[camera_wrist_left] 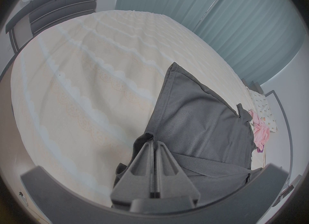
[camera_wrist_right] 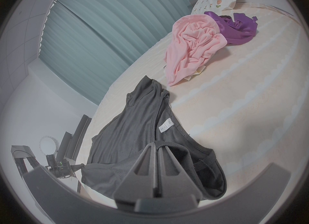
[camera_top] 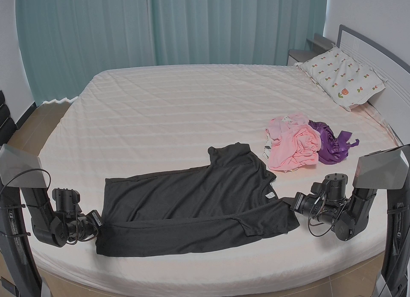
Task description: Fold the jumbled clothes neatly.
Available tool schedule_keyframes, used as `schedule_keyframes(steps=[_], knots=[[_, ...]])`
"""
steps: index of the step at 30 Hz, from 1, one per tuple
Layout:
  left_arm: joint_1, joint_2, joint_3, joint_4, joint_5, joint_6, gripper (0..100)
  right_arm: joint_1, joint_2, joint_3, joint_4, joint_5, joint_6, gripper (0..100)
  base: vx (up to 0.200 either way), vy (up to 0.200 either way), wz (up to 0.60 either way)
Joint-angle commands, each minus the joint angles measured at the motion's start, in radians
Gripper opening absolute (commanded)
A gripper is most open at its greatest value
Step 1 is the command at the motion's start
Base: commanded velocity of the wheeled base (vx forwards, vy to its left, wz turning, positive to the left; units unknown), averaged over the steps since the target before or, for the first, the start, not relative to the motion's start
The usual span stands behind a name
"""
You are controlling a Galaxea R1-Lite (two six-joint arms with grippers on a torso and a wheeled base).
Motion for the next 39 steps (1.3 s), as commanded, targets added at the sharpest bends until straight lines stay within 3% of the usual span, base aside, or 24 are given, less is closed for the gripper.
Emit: schedule_keyframes(steps=[1, 11, 12, 16, 17, 25, 30, 39], knots=[[0.002, 0.027, -0.013, 0.000, 0.001, -0.001, 0, 0.002, 0.024, -0.014, -0.001, -0.001, 0.000, 0, 0.000, 0.000, 0.00], [0.001, 0.053, -0.027, -0.001, 0.007, 0.000, 0, 0.002, 0.051, -0.032, -0.001, -0.001, 0.000, 0, 0.000, 0.000, 0.00], [0.001, 0.054, -0.030, 0.000, 0.014, 0.000, 100, 0.003, 0.053, -0.034, -0.001, -0.001, 0.000, 0, 0.000, 0.000, 0.00], [-0.010, 0.071, -0.039, -0.001, 0.051, 0.002, 100, 0.006, 0.061, -0.037, -0.001, 0.001, -0.002, 0, 0.000, 0.000, 0.00], [-0.013, 0.073, -0.039, -0.001, 0.059, 0.002, 100, 0.008, 0.068, -0.037, -0.001, -0.001, -0.002, 100, 0.000, 0.000, 0.00], [-0.009, 0.064, -0.023, -0.004, 0.048, -0.003, 100, -0.001, 0.054, -0.037, -0.008, -0.007, -0.003, 100, 0.000, 0.000, 0.00], [0.014, 0.013, 0.033, -0.086, 0.047, -0.003, 100, -0.032, -0.009, -0.027, -0.005, -0.017, -0.003, 100, 0.000, 0.000, 0.00], [0.019, -0.015, 0.231, -0.458, 0.050, 0.008, 100, -0.052, -0.079, 0.040, -0.004, -0.024, 0.000, 100, 0.000, 0.000, 0.00]])
